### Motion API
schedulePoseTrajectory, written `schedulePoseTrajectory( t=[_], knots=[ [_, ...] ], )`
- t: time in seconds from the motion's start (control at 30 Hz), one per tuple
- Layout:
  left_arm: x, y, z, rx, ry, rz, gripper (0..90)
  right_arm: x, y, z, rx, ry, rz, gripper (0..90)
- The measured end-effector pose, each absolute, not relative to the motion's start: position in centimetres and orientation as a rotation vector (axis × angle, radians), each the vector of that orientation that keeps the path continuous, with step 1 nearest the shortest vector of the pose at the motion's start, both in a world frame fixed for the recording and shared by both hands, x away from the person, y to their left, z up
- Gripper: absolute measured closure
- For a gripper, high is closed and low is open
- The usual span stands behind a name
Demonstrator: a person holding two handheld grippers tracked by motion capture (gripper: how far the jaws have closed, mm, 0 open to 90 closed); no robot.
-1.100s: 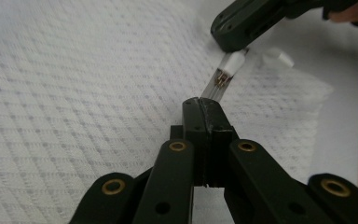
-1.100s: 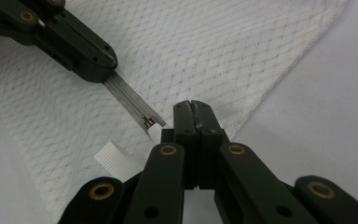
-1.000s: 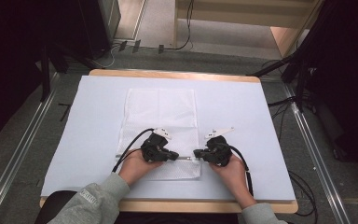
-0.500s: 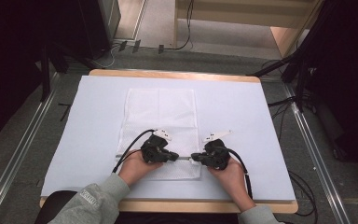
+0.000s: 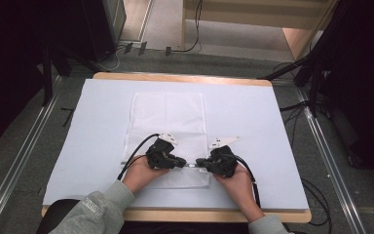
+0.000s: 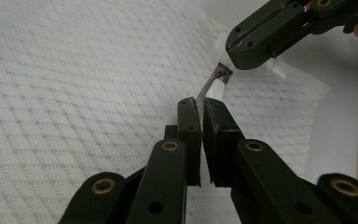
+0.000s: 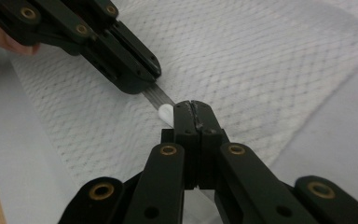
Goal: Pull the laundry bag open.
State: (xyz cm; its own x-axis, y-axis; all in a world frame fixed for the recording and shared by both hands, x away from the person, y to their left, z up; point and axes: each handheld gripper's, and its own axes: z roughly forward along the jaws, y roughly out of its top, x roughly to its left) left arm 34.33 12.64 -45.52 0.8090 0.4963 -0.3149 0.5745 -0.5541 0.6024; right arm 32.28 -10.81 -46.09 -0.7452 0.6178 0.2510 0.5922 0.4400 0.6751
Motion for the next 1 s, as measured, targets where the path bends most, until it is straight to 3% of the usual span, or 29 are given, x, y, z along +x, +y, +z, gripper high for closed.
schedulePoseTrajectory(
  t=[0.57,1.0],
  knots=[
    [34.6,10.8,-45.8,2.28,0.76,-0.173,73.3,32.4,-12.1,-47.1,1.127,2.612,1.153,90.0],
    [34.7,10.2,-46.3,2.282,0.744,-0.209,78.0,31.9,-12.0,-47.3,1.106,2.579,1.166,90.0]
  ],
)
